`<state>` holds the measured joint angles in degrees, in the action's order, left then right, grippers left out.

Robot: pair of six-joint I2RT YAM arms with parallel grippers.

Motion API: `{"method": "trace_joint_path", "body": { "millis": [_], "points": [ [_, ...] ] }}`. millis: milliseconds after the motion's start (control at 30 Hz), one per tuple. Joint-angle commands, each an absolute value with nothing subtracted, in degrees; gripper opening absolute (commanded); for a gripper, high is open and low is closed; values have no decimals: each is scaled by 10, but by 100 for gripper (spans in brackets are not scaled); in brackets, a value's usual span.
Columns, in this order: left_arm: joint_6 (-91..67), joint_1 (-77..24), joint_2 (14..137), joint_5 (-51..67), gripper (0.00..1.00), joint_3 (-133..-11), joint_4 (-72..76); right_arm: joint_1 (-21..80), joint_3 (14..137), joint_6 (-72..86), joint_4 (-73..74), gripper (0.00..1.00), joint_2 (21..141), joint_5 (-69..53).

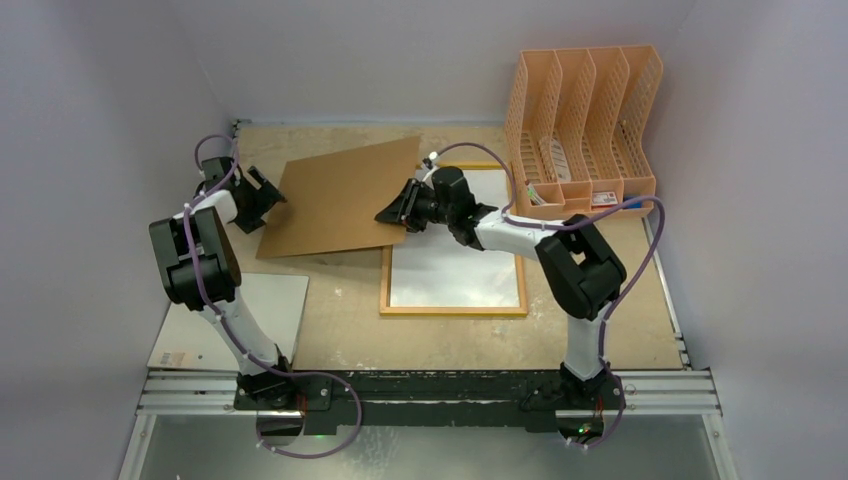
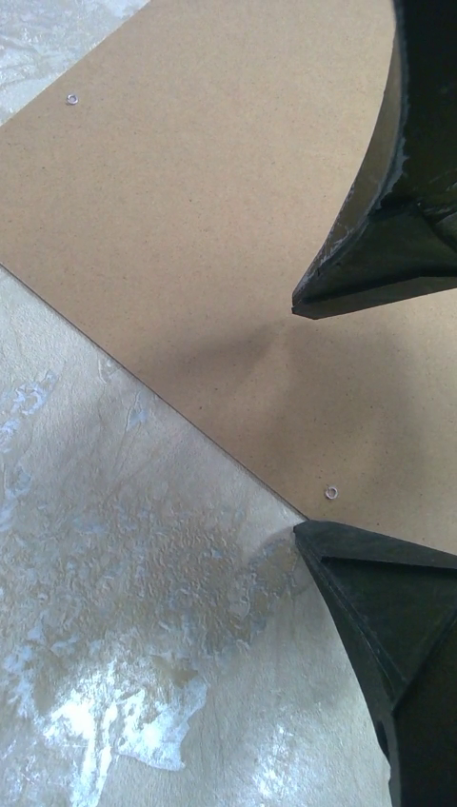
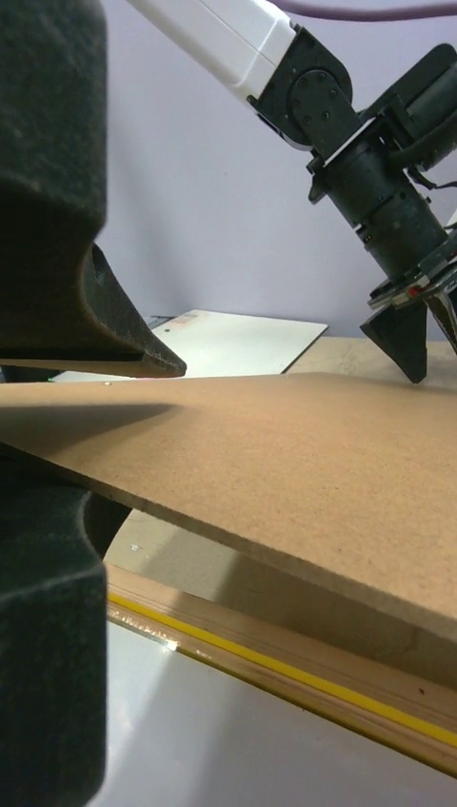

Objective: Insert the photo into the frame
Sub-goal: Pick up the photo frame item from the photo frame, then turn over the photo frame item on the photo frame.

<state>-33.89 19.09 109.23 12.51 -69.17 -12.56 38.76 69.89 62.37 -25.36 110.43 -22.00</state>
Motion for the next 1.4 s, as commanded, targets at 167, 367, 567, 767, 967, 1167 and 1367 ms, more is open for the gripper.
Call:
{"method": "trace_joint_path", "body": {
  "millis": [167, 367, 567, 767, 967, 1167, 1367],
  "points": [
    [-331, 177, 1068, 139, 83, -700, -218, 391, 735, 609, -203, 8, 1055, -181],
    [-293, 171, 996, 123, 84, -719, -240, 390, 775, 599, -159, 0, 1044, -169],
    [-237, 123, 903, 138, 83, -716, -204, 375, 836, 593, -101, 0, 1027, -177],
    [-167, 64, 792, 218, 83, -658, -84, 341, 853, 630, -75, 0, 999, -215],
    [-99, 29, 709, 337, 82, -584, 64, 318, 881, 652, -68, 0, 982, -243],
    [-8, -63, 644, 367, 80, -512, 133, 300, 896, 672, -61, 0, 959, -262],
    [174, -158, 611, 323, 78, -501, 78, 292, 861, 707, -67, 0, 906, -258]
  ]
}}
